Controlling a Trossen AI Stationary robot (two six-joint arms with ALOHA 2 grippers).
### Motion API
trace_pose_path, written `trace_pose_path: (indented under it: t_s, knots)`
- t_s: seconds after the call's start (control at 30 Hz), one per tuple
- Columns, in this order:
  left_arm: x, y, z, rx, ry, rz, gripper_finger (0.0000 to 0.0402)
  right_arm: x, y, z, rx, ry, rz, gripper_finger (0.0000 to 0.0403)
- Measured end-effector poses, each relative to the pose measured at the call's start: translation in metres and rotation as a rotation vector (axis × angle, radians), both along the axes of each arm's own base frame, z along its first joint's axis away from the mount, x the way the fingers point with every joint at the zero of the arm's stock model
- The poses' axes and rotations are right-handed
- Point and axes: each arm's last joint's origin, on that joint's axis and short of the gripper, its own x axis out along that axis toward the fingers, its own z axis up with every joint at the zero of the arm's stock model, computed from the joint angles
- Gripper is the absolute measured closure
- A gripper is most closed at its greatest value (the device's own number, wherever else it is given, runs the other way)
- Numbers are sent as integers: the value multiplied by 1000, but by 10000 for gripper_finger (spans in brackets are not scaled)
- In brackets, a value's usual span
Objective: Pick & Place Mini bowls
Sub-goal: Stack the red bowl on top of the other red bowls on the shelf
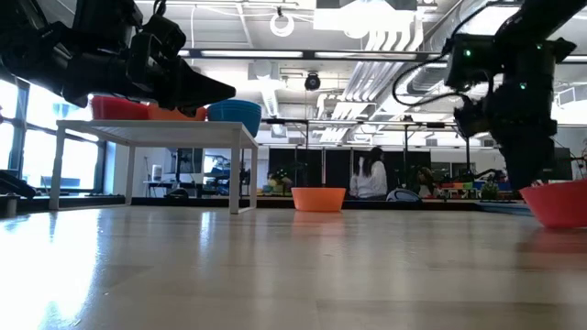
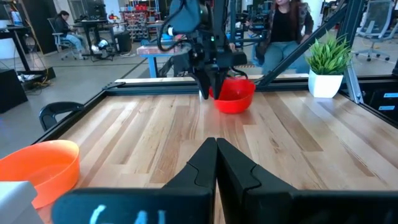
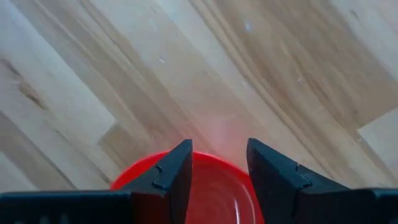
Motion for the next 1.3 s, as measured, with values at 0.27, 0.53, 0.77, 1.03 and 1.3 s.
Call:
trace_pose_path:
  t_s: [0.27, 0.53, 0.77, 1.03, 1.3]
  knots:
    - [0, 0, 0, 0, 0, 1, 401, 11, 3, 38, -98, -5, 130, 262]
    - [0, 0, 0, 0, -1, 2, 401, 20, 11, 30, -161, 128, 365, 260]
    - [0, 0, 0, 0, 2, 2, 401, 36, 10, 0, -83, 289, 451, 197]
    - [0, 0, 0, 0, 4, 2, 401, 42, 11, -16, 31, 328, 498, 214]
    - [0, 0, 0, 0, 4, 1, 402, 47, 10, -12, 41, 226, 454, 390]
